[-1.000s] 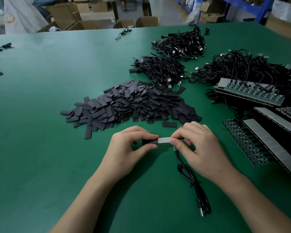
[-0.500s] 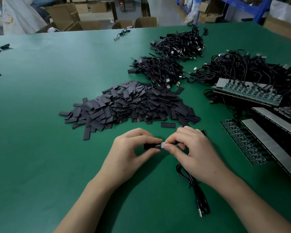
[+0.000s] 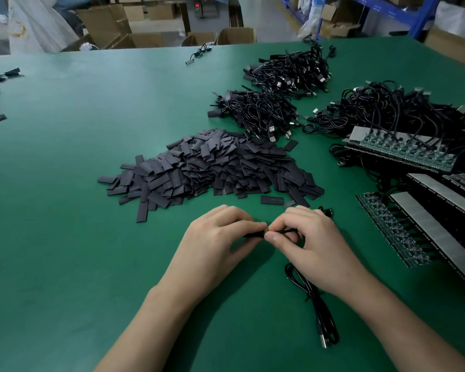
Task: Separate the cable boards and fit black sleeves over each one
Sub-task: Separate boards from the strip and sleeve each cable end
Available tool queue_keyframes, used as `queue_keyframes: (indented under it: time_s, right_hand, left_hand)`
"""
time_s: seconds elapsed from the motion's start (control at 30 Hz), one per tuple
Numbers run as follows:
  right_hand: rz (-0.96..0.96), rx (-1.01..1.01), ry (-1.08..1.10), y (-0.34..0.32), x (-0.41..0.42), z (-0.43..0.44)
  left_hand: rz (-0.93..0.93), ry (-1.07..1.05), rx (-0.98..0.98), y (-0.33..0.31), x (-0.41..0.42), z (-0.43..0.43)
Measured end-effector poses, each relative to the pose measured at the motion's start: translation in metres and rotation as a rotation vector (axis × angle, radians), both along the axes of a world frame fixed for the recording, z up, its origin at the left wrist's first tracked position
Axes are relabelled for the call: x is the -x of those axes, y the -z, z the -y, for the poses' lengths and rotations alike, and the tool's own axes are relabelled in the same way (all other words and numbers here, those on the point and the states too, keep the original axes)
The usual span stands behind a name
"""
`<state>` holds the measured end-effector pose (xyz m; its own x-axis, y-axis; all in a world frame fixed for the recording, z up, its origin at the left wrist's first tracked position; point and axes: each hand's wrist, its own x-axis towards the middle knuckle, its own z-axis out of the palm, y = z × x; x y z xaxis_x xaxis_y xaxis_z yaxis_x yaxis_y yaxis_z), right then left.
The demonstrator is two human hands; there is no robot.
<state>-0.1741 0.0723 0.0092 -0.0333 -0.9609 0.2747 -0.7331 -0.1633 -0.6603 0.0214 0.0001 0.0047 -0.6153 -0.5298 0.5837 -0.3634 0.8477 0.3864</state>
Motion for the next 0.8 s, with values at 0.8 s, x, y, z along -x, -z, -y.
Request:
queue_keyframes:
  time_s: [0.8]
  right_hand:
    - [0.219,0.05,0.051,-0.0046,-0.0062,-0.0005]
  left_hand:
    - [-0.503,-0.316,-0.675,-0.0029,0.0069,-0.0086]
